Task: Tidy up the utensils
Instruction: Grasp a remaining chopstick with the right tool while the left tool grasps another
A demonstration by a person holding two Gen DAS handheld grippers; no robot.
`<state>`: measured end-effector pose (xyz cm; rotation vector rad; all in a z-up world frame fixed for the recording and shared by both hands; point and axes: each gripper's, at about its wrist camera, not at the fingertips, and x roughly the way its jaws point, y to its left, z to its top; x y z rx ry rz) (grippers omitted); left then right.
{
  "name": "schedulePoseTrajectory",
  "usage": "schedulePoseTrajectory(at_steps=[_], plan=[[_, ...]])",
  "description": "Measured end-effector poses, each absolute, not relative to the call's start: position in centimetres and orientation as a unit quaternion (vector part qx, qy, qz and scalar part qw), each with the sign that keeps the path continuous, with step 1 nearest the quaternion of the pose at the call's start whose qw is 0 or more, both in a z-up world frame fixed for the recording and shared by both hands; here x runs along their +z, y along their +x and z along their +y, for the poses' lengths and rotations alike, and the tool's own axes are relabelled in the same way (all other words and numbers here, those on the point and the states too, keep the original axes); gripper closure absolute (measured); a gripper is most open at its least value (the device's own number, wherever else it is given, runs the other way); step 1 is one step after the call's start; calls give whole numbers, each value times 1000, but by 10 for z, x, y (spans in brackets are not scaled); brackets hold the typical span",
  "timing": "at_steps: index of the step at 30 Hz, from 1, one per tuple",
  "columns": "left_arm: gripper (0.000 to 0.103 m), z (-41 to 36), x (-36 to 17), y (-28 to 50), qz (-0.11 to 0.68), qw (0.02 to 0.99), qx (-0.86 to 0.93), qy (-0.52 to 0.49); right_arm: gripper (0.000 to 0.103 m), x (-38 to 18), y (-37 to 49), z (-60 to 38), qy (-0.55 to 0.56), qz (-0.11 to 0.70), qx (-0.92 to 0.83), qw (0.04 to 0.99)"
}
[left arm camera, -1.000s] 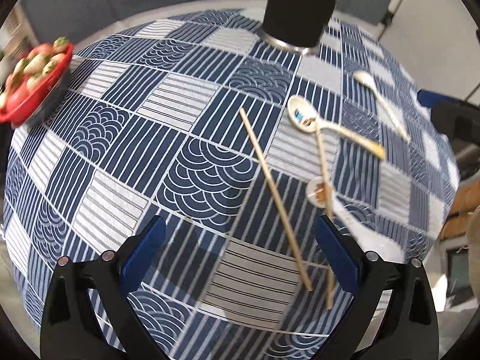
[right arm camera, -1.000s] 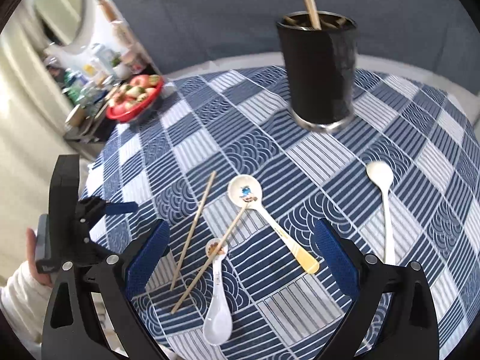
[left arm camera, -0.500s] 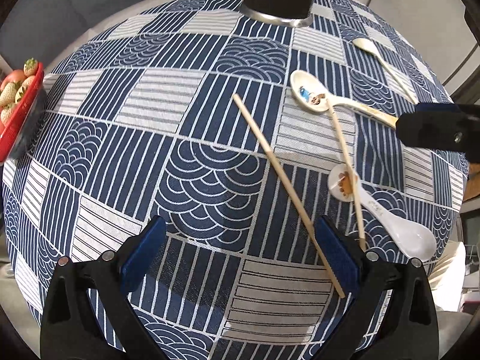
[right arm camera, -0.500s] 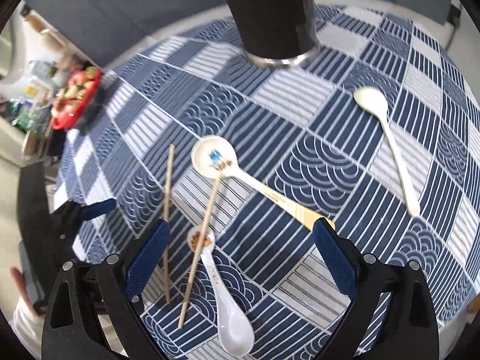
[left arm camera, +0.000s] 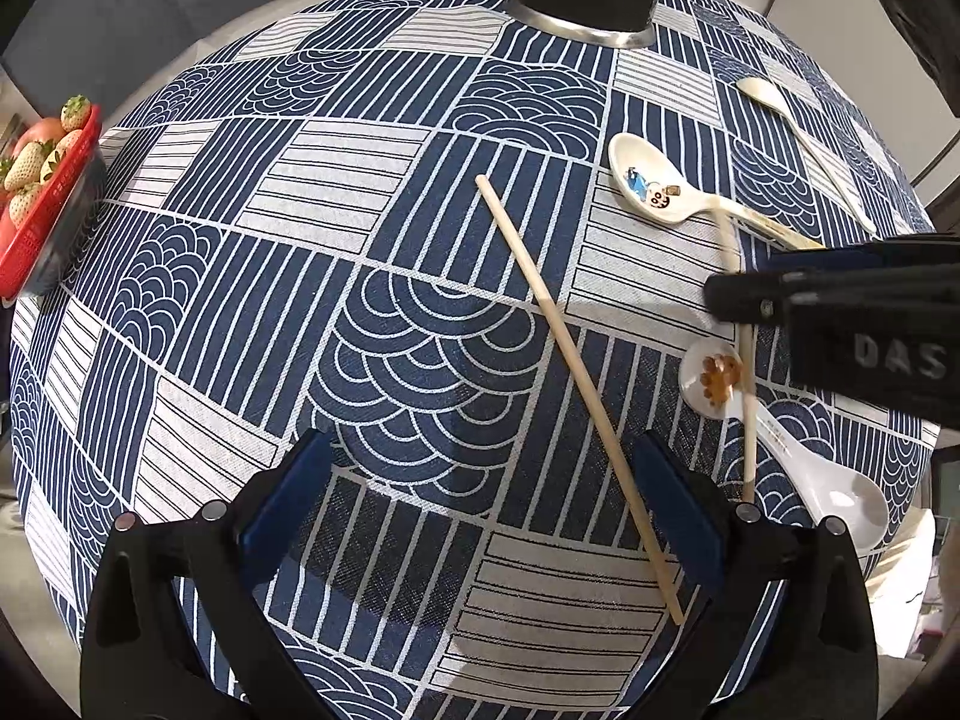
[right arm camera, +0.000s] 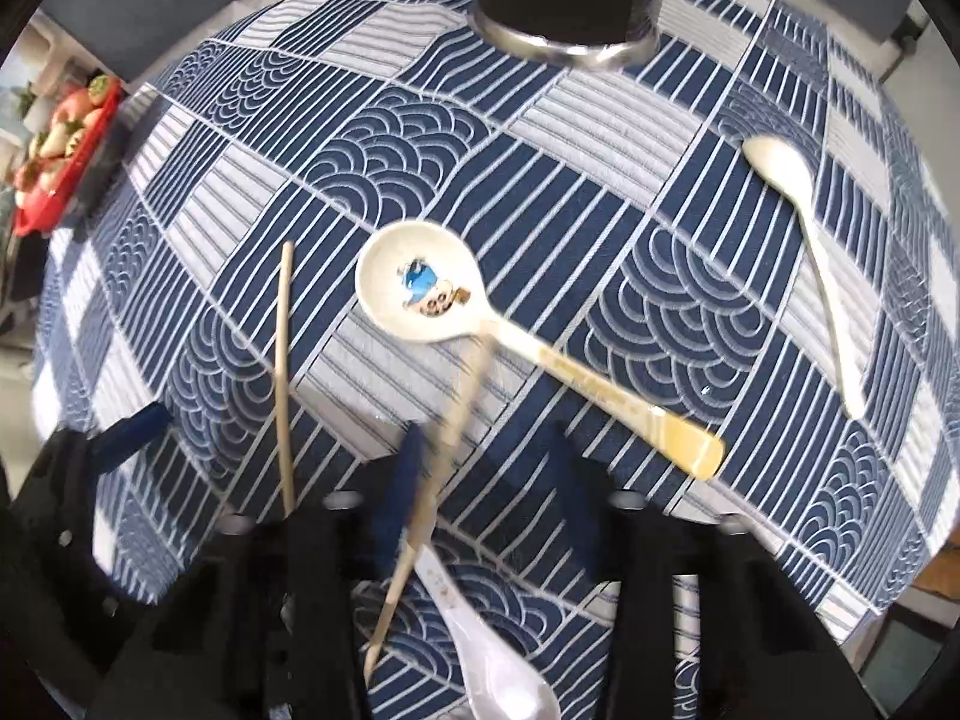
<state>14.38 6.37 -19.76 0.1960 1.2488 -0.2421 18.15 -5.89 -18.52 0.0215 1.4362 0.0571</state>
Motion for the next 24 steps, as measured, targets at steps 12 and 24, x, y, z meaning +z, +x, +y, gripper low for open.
schedulePoseTrajectory(at_steps=[12,24], plan=[[97,120,-182,157,602,791,-105,16,98,-178,168,-76,19,648,53,759],[98,134,-169,159,601,795,-80,24,98,-141,167,-113,43,612,47,788]])
